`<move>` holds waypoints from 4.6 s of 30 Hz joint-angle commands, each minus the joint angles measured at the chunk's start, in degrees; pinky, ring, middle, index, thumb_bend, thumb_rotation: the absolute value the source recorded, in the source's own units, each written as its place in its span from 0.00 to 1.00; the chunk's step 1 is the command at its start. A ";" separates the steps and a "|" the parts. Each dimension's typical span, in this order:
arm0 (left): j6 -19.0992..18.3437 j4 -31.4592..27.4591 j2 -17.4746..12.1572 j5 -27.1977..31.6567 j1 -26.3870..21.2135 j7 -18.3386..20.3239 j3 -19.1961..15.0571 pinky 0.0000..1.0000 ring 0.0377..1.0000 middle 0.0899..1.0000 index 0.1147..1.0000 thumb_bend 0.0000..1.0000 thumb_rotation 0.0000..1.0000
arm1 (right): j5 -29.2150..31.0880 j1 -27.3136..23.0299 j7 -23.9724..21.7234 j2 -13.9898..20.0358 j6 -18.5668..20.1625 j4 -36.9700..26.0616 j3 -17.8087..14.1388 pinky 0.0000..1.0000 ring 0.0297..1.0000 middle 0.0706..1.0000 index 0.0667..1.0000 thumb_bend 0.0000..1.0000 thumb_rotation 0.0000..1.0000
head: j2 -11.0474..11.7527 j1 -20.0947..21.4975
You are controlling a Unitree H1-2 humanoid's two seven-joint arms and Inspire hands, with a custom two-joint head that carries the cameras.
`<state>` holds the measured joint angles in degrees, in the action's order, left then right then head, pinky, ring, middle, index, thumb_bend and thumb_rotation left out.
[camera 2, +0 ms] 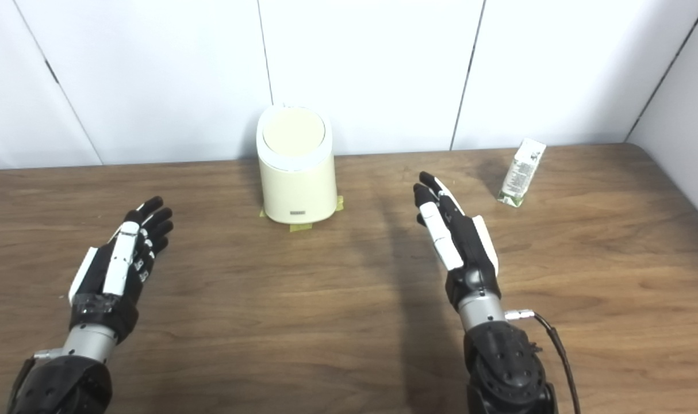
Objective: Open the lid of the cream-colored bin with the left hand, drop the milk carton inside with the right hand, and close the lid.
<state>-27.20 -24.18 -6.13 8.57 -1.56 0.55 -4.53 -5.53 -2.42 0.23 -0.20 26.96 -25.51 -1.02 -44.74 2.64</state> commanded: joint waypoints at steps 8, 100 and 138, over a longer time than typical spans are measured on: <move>0.37 -1.84 -1.13 -1.40 -1.53 -0.17 1.44 0.96 0.94 0.94 0.92 0.41 0.91 | -0.54 -1.81 0.05 -0.02 -0.28 -1.18 0.31 0.86 0.88 0.89 0.88 0.48 0.87 | -0.12 0.12; 4.68 46.59 -4.80 -52.54 -57.90 17.74 26.37 0.84 0.96 0.97 0.91 0.93 0.06 | -2.40 2.83 1.94 0.80 -10.98 6.65 2.25 0.80 0.85 0.88 0.90 0.46 0.93 | 16.46 -2.45; 10.93 50.34 -4.65 -60.86 -58.32 16.85 37.05 0.87 0.93 0.91 0.88 1.00 0.03 | -1.53 4.02 1.48 1.42 -9.92 4.88 2.48 0.78 0.84 0.87 0.90 0.44 0.90 | 14.29 -2.68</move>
<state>-16.85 25.71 -11.22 -51.93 -58.39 17.41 32.15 -7.14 2.61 2.00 1.16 17.75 -18.04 1.56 -30.41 0.00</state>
